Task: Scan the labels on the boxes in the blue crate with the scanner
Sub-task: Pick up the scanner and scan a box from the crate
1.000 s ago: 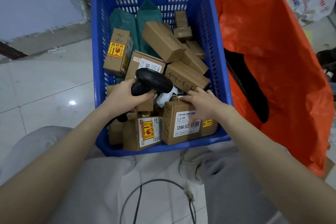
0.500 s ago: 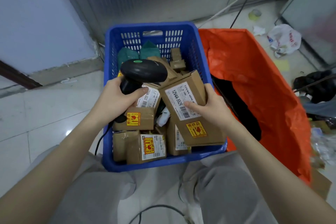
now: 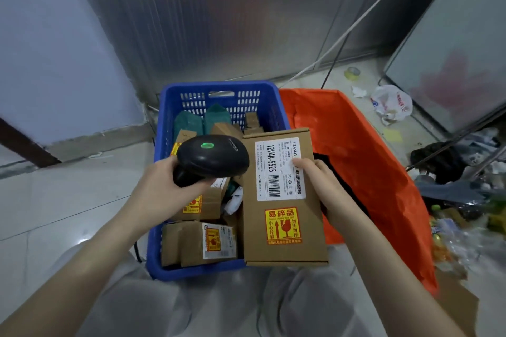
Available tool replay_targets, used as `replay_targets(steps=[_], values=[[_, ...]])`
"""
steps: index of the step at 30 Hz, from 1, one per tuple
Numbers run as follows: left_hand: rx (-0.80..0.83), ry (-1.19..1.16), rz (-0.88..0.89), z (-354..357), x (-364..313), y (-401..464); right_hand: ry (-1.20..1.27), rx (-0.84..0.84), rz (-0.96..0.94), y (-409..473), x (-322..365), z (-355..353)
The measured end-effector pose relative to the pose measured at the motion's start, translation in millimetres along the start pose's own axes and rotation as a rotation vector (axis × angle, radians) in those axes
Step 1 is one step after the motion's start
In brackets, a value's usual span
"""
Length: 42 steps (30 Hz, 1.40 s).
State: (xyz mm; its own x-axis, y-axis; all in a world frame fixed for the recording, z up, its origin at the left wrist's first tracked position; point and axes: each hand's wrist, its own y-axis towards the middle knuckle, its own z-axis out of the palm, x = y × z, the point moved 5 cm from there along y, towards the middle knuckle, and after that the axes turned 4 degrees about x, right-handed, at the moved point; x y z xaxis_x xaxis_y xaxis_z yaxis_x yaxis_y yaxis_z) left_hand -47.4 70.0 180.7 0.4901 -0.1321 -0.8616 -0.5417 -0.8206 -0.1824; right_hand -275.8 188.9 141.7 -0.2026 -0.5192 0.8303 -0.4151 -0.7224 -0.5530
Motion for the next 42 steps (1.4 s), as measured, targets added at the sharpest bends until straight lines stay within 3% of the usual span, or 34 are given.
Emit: replay_targets(steps=[16,26,42], values=[[0.173,0.034,0.094,20.3,-5.2,9.8,-0.164,-0.044,-0.13,7.8,26.5,-1.0],[0.185,0.138,0.119,27.9,5.3,25.0,-0.302,-0.093,-0.14,24.1,39.2,2.4],[0.168,0.154,0.105,29.8,13.7,33.3,-0.319,-0.105,-0.087,33.7,35.8,4.7]])
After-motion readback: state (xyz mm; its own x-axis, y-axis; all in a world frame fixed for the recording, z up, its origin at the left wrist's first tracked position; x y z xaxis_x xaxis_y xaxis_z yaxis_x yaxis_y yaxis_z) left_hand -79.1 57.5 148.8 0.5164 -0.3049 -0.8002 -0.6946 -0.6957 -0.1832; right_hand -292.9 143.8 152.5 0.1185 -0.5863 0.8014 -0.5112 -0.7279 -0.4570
